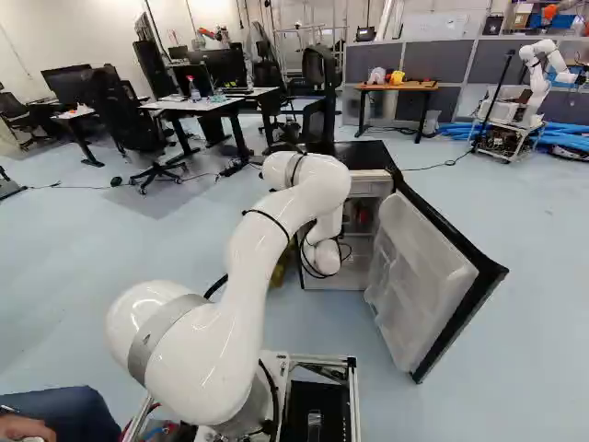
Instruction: Grab a drink from the fridge
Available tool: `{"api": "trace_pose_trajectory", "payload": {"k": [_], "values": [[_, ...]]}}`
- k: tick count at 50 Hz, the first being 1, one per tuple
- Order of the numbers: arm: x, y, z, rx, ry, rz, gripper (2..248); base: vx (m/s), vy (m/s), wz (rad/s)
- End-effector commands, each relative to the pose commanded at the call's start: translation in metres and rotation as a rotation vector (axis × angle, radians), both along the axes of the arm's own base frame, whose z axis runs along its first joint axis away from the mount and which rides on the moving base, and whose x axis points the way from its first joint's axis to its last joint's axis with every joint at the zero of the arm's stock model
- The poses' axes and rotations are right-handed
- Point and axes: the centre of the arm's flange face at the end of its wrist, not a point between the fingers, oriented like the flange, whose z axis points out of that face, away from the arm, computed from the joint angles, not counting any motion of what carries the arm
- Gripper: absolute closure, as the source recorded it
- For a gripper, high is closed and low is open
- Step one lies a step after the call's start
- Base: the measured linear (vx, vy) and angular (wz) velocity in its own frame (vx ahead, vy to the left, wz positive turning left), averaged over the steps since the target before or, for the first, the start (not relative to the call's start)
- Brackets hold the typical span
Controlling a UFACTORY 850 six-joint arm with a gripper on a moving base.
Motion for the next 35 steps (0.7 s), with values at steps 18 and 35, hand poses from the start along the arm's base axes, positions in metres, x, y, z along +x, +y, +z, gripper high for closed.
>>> {"api": "trace_pose_trajectory", "payload": {"k": [18, 35], "values": [[0.013, 0.006, -0.004, -0.008, -0.014, 0.017, 75, 0.0, 0.0, 0.0], [0.029, 0.01, -0.01, -0.018, -0.04, 0.032, 75, 0.0, 0.0, 0.0]]}}
